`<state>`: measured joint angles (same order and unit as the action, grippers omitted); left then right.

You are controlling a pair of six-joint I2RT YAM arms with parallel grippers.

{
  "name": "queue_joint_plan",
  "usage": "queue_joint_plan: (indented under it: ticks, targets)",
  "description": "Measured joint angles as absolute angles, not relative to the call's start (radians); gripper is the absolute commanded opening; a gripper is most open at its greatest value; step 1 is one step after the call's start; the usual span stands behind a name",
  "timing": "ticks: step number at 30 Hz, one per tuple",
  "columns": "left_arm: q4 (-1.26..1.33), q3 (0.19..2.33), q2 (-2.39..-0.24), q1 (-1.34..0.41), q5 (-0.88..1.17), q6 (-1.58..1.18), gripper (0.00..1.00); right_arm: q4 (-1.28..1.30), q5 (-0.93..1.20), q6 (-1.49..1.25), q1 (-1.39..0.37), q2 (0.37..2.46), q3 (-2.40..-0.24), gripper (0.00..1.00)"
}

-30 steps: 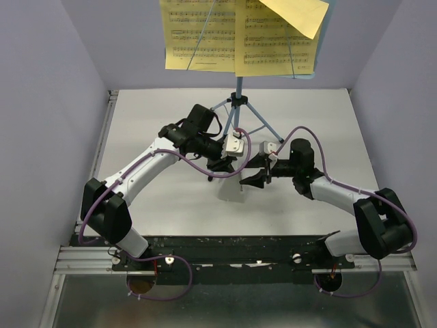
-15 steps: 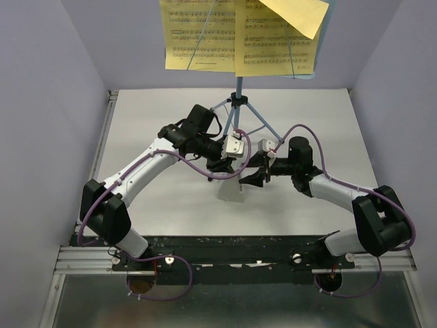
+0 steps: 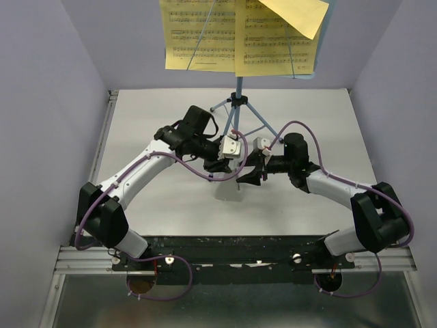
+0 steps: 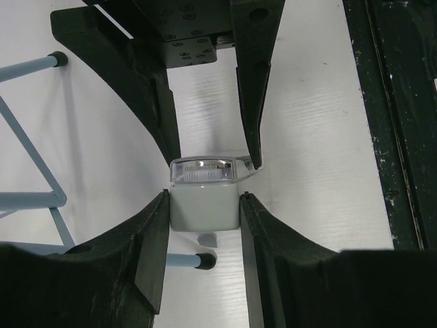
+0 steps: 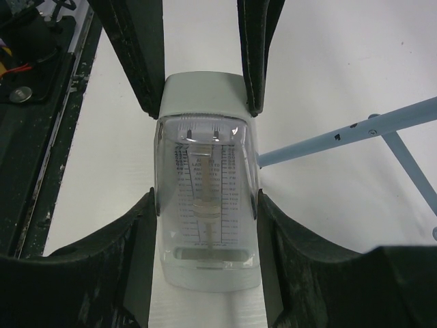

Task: Pack up the instrument practice props

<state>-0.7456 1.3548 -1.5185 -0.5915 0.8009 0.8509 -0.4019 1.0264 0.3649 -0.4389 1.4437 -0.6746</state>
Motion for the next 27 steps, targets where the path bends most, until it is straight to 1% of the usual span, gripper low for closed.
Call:
queue_joint_plan:
  ticks: [1,2,3,6,9,14,18,27]
  targets:
    - [-0.744,1.351,-1.515,-0.590,0.801,0.854,0.57,-0.397,1.026,0.368,-0.440,1.445,-0.678,0.00]
    - [-0.742,1.348,-1.512,-0.589,0.800,0.857,0.71,-0.391,1.027,0.371,-0.441,1.447,-0.682,0.00]
    - [-0.752,1.335,-1.506,-0.585,0.777,0.875,0.99,-0.380,1.027,0.376,-0.443,1.451,-0.690,0.00]
    - [-0.759,1.318,-1.498,-0.577,0.754,0.875,0.99,-0.372,1.027,0.379,-0.443,1.452,-0.696,0.00]
    - [-0.803,1.266,-1.480,-0.564,0.729,0.874,0.97,-0.365,1.028,0.383,-0.445,1.457,-0.701,0.00]
    - [-0.832,1.247,-1.475,-0.550,0.714,0.861,0.87,-0.358,1.029,0.384,-0.445,1.459,-0.706,0.00]
    - [-0.838,1.247,-1.475,-0.550,0.715,0.849,0.82,-0.350,1.030,0.386,-0.445,1.461,-0.711,0.00]
    - [-0.863,1.303,-1.518,-0.555,0.783,0.864,0.80,-0.343,1.028,0.385,-0.444,1.478,-0.730,0.00]
